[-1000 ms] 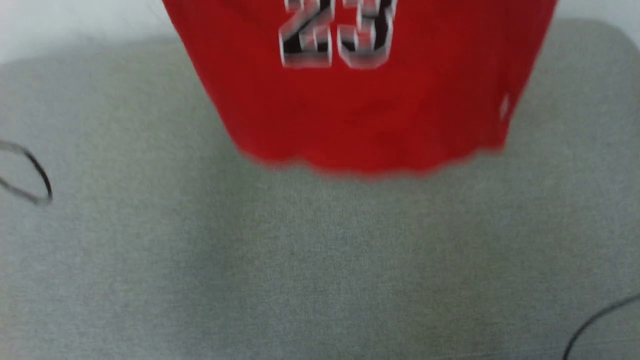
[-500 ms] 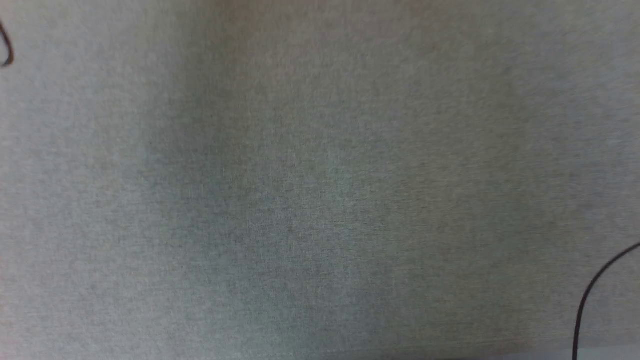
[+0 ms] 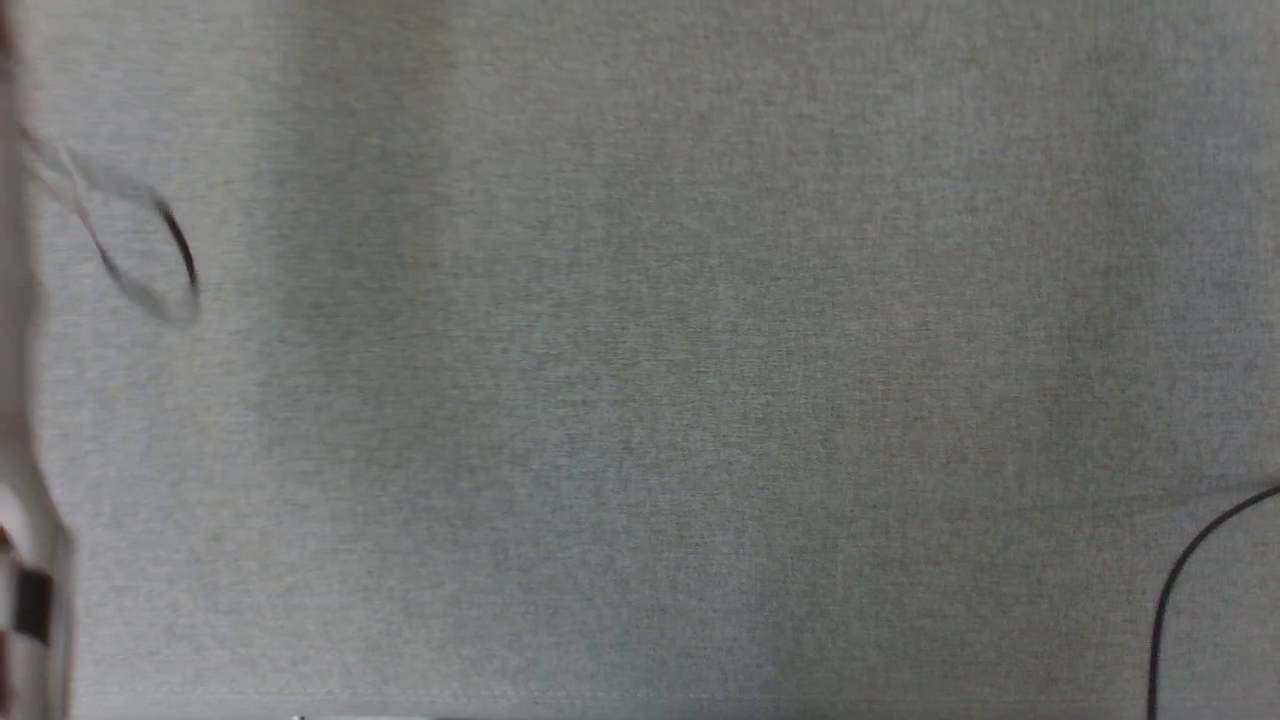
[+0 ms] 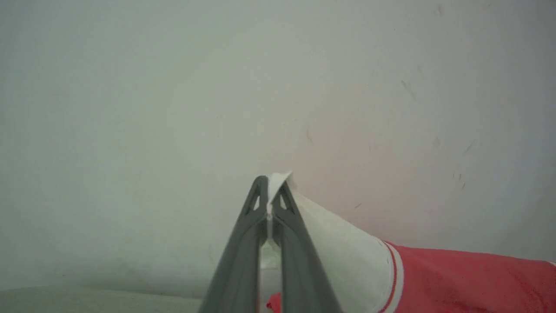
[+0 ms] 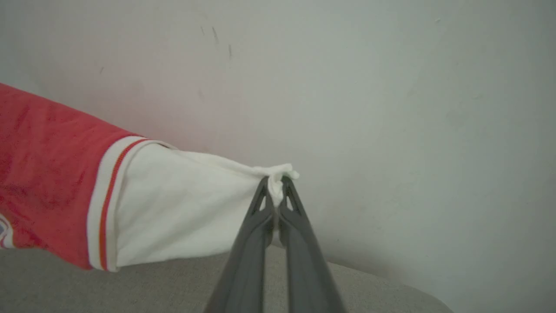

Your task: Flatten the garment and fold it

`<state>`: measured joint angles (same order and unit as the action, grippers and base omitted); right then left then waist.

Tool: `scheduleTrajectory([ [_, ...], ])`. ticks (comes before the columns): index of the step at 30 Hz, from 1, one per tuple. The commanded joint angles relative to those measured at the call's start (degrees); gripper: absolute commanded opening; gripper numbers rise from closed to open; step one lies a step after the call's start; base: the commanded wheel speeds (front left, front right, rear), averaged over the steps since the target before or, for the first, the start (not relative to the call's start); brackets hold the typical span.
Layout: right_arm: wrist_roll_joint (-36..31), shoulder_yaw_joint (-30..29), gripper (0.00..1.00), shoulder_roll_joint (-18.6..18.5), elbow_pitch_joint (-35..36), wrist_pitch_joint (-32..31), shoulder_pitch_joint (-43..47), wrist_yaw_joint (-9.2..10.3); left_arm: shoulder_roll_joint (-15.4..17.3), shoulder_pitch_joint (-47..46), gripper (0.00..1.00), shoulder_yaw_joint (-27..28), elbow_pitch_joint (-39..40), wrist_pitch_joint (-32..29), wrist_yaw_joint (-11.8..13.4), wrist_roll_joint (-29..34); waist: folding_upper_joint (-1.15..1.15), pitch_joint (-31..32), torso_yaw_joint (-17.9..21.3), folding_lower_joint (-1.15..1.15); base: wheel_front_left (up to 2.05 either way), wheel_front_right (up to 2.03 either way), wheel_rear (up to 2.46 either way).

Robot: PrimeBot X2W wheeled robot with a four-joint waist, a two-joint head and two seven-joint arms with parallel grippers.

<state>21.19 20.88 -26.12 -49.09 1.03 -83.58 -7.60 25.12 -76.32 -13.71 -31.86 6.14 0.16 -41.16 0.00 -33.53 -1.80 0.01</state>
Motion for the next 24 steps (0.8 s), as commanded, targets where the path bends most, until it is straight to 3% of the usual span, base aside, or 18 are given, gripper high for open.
scheduleTrajectory([
  [1, 0.4, 2.1, 0.00, 0.3, -0.4, 0.8, 4.3, 0.11, -0.2, 4.8, 0.00, -1.1, -0.7, 0.6, -0.9, 0.6, 0.00, 3.7, -0.8, -0.01, 0.00, 0.00, 0.00],
  [6, 4.6, 5.2, 0.00, -0.9, -0.5, 1.4, 16.1, 0.11, 0.8, 17.9, 0.00, -4.8, -0.7, 0.5, -2.1, 2.0, 0.00, 10.4, -1.5, -0.01, 0.00, 0.00, 0.00],
  [10, 12.0, 6.0, 0.00, -1.6, 1.4, -2.4, 26.3, 0.11, 2.2, 28.3, 0.00, -5.7, 0.9, -2.8, -2.5, -0.1, 0.00, 16.2, -1.5, -0.01, 0.00, 0.00, 0.00],
  [17, 15.2, 9.5, 0.00, -8.2, 8.4, -7.9, 40.6, 0.11, 8.4, 43.9, 0.00, -7.2, 7.5, -9.3, -0.6, -0.8, 0.00, 24.5, -1.8, -0.01, 0.00, 0.00, 0.00],
  [24, 19.1, 7.2, 0.00, -12.7, 15.8, -13.9, 52.0, 0.11, 13.4, 57.1, 0.00, -7.6, 16.3, -15.9, 2.3, -3.1, 0.00, 30.7, -2.4, -0.01, 0.00, 0.00, 0.00],
])
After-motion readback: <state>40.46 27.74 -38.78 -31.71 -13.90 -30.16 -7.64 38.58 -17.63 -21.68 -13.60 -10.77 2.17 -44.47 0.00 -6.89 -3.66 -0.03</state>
